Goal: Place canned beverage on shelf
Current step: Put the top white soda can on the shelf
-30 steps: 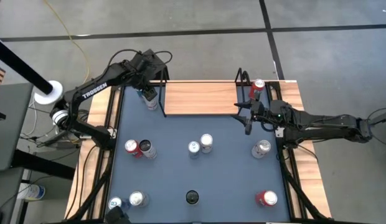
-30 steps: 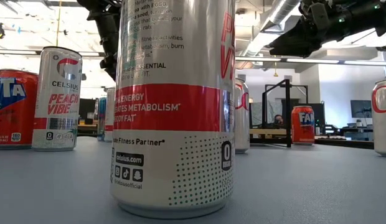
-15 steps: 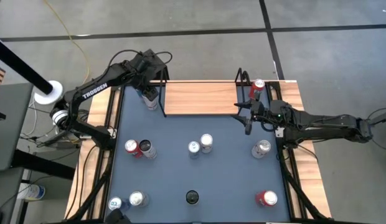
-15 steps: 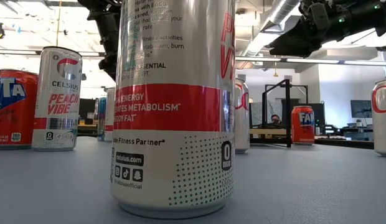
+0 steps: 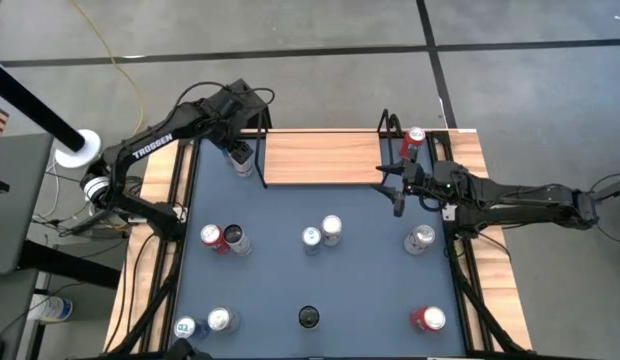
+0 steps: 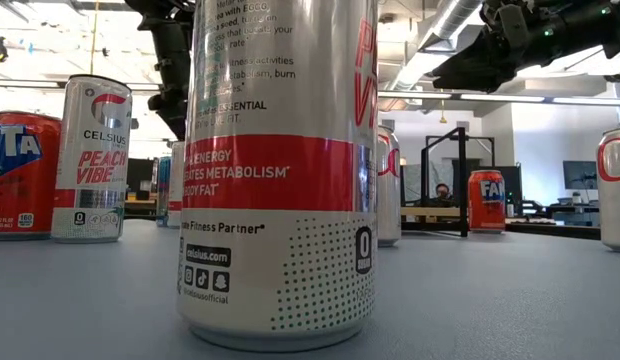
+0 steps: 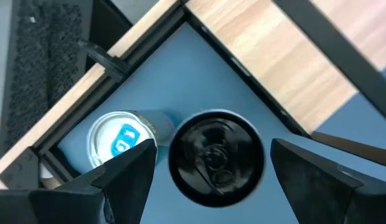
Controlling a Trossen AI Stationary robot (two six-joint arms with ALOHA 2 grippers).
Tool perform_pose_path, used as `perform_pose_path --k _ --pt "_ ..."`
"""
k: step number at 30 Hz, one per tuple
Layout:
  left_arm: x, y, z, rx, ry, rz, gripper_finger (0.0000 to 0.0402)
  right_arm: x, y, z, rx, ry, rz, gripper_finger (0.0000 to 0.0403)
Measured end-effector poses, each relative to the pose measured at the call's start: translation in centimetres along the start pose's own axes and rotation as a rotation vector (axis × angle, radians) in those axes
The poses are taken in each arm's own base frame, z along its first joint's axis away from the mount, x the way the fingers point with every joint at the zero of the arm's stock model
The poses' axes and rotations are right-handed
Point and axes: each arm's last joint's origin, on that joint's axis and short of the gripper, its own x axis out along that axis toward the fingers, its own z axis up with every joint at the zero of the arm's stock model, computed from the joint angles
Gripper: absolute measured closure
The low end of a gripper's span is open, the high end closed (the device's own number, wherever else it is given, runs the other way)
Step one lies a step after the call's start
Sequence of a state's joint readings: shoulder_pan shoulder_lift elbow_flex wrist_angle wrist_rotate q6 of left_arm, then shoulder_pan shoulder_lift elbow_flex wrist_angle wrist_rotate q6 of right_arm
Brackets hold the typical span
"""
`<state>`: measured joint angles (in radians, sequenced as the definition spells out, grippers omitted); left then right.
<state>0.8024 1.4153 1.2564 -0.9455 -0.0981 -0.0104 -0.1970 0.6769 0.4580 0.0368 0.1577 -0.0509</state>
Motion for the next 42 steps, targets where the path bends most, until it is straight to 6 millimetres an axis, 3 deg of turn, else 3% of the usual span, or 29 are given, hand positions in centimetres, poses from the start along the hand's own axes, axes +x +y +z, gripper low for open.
perform_pose_path --k 10,16,20,26,32,42 --pt "2.9 -0.3 0.3 0.008 0.099 0.007 0.0095 0.0 0.0 -0.3 -0.004 0.034 0.001 0.0142" --pt "3.5 -0.4 0.3 0.003 0.122 -0.002 0.0095 0.0 0.0 -0.3 -0.005 0.033 0.001 0.0142" --pt "3.4 -0.4 0.2 0.003 0.134 -0.003 0.0104 0.0 0.0 -0.3 -0.006 0.033 0.001 0.0142" --pt "3.4 -0.5 0.1 0.019 0.145 -0.006 0.0160 0.0 0.0 -0.3 -0.006 0.032 0.001 0.0142" --pt "3.1 -0.5 0.2 0.052 0.149 -0.008 0.0165 0.0 0.0 -0.3 -0.006 0.032 0.001 0.0142" --pt "-0.3 -1.5 2.0 0.157 0.099 -0.097 0.0165 0.0 0.0 -0.3 -0.006 0.032 0.000 0.0142"
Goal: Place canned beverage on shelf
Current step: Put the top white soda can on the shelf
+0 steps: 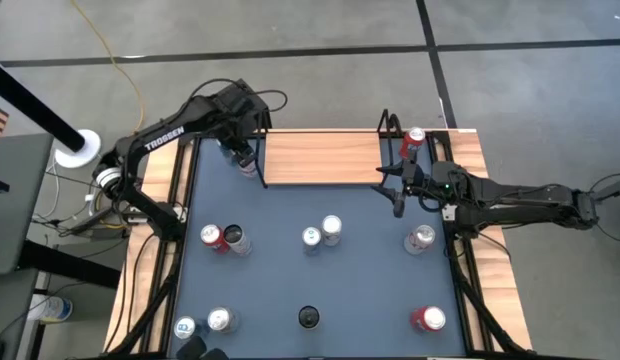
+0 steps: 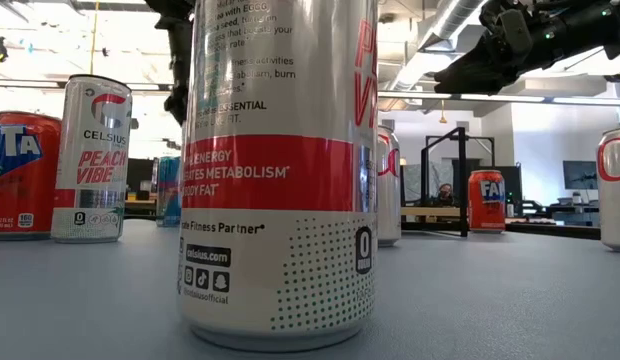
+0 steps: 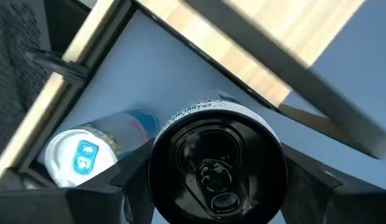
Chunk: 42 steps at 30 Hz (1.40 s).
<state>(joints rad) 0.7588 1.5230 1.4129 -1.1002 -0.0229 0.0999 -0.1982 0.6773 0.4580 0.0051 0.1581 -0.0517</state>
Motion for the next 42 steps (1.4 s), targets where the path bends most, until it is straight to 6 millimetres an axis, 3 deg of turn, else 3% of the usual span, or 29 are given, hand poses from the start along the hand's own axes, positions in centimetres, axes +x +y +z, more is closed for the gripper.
perform_pose_path --k 13,19,27,36,42 --pt "-8.8 -1.5 2.6 0.061 -0.200 0.213 0.0165 0.0 0.0 0.0 -0.007 0.001 0.000 0.0142" --pt "-11.1 -2.4 3.4 0.124 -0.304 0.315 0.0165 0.0 0.0 0.0 -0.028 0.001 0.000 0.0142" --pt "-11.7 -4.0 4.5 0.304 -0.409 0.386 0.0165 0.0 0.0 0.0 -0.035 0.001 0.000 0.0142" --pt "-10.9 -5.8 5.6 0.541 -0.475 0.184 0.0165 0.0 0.0 0.0 -0.035 0.001 0.000 0.0142" --pt "-7.9 -6.3 6.2 0.626 -0.350 0.073 0.0165 0.0 0.0 0.0 -0.035 0.000 0.000 0.0142"
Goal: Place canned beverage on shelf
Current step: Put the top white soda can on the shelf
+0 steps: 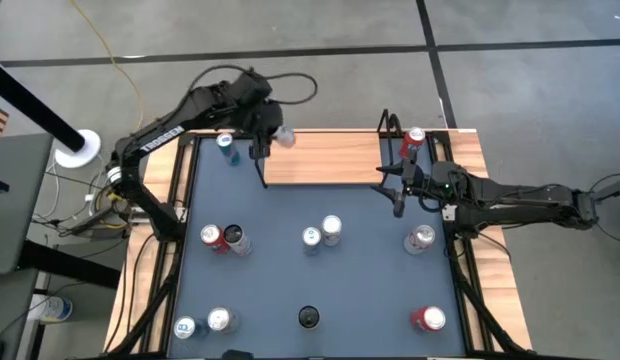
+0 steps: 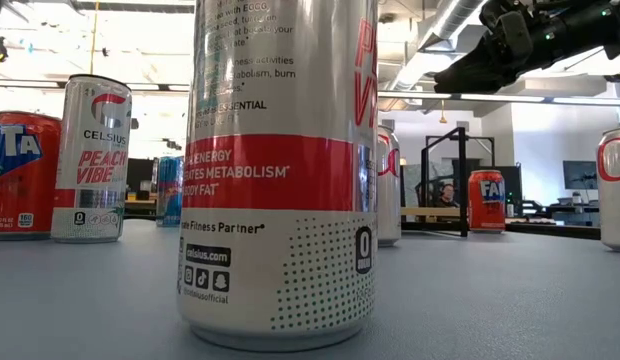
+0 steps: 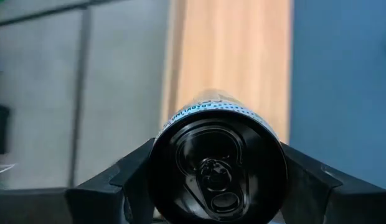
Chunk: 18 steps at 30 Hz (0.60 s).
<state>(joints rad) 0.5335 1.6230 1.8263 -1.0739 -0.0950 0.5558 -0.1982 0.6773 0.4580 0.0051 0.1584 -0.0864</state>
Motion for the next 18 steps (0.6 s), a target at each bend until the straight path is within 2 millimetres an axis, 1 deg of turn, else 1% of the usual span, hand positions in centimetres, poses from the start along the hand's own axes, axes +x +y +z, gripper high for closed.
perform_pose_path --k 5,12,15,18 --pt "3.5 -0.7 -0.3 0.062 0.089 -0.147 0.0165 0.0 0.0 0.0 0.007 0.000 0.000 0.0142" --pt "7.1 -1.2 -0.4 0.111 0.169 -0.231 0.0165 0.0 0.0 0.0 0.009 -0.001 0.000 0.0142" --pt "8.0 -1.5 -0.7 0.114 0.206 -0.268 0.0165 0.0 0.0 0.0 0.011 -0.001 0.000 0.0142" --pt "8.0 -1.6 -0.9 0.106 0.207 -0.306 0.0165 0.0 0.0 0.0 0.010 -0.001 0.001 0.0142"
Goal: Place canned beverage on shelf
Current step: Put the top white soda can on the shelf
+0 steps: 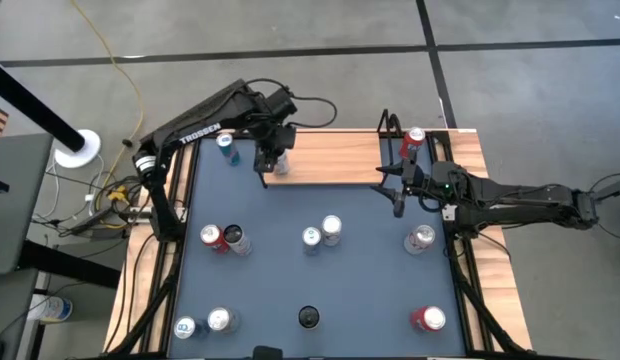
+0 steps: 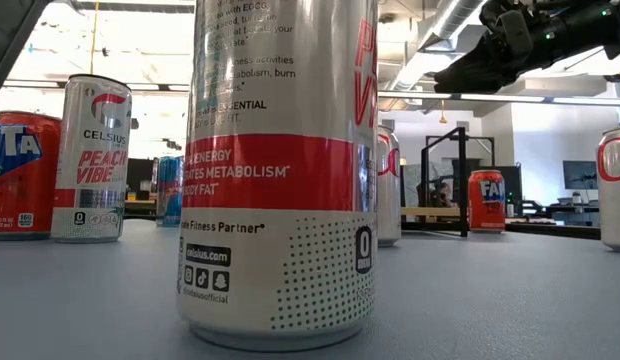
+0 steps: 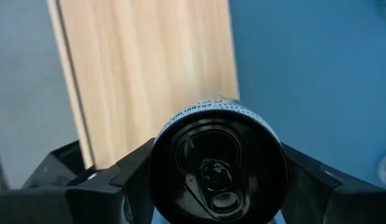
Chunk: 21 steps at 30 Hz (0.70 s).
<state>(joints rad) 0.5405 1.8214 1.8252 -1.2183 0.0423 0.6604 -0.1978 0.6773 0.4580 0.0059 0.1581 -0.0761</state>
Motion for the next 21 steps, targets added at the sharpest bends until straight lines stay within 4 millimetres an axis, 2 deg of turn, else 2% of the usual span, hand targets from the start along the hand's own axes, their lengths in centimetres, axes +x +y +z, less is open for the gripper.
perform_pose_path --k 7,17,21 --pt "0.0 0.1 -0.1 -0.028 -0.023 -0.033 0.0165 0.0 0.0 0.0 0.000 0.000 0.000 0.0142" --pt "1.6 0.6 0.0 -0.043 0.020 -0.033 0.0164 0.0 0.0 0.0 -0.001 0.002 0.001 0.0142" --pt "1.7 0.6 -0.1 -0.043 0.024 -0.033 0.0141 0.0 0.0 0.0 -0.003 0.002 0.002 0.0142"
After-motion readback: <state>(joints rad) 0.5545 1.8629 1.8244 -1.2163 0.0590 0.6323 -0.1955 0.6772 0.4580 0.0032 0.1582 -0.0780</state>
